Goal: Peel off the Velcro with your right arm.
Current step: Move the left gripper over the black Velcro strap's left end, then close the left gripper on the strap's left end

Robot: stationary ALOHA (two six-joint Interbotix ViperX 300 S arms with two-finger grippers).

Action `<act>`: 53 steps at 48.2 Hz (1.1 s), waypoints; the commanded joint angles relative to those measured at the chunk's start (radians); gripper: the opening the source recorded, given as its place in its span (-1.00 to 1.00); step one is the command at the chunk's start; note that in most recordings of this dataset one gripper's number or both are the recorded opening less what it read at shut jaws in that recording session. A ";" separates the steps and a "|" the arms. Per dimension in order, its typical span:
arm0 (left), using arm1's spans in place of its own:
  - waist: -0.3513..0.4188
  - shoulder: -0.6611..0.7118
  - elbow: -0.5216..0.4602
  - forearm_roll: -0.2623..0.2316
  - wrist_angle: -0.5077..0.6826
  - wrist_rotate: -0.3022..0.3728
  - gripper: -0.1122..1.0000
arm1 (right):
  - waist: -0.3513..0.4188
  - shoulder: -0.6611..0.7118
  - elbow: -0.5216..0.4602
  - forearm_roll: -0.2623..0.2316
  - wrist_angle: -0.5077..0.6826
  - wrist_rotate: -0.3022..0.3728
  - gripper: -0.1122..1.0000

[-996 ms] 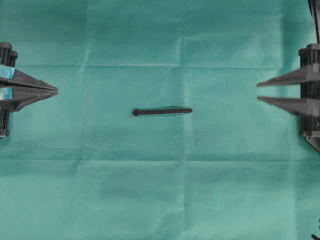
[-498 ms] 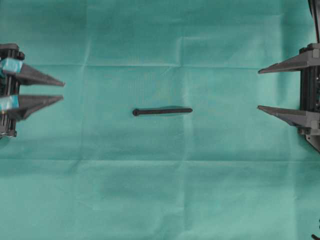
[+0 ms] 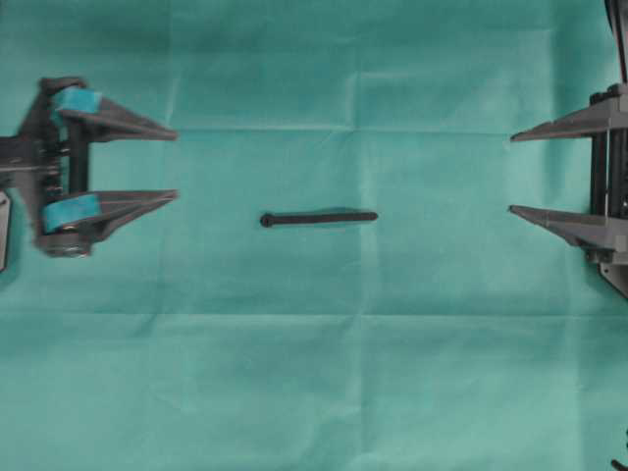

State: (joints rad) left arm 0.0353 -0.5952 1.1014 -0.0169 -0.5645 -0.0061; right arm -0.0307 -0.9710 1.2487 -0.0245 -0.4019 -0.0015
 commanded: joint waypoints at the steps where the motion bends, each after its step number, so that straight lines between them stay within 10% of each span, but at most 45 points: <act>1: 0.005 0.063 -0.064 -0.003 -0.020 0.002 0.77 | -0.002 0.008 -0.011 0.000 -0.014 0.000 0.57; 28: 0.012 0.449 -0.376 -0.003 0.043 0.034 0.76 | -0.002 0.009 0.002 0.000 -0.041 0.002 0.57; 53: 0.018 0.491 -0.558 -0.003 0.600 0.029 0.76 | -0.002 0.009 0.008 -0.006 -0.043 0.002 0.57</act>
State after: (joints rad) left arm 0.0506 -0.1089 0.5998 -0.0184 -0.0522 0.0230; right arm -0.0307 -0.9695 1.2655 -0.0276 -0.4341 -0.0015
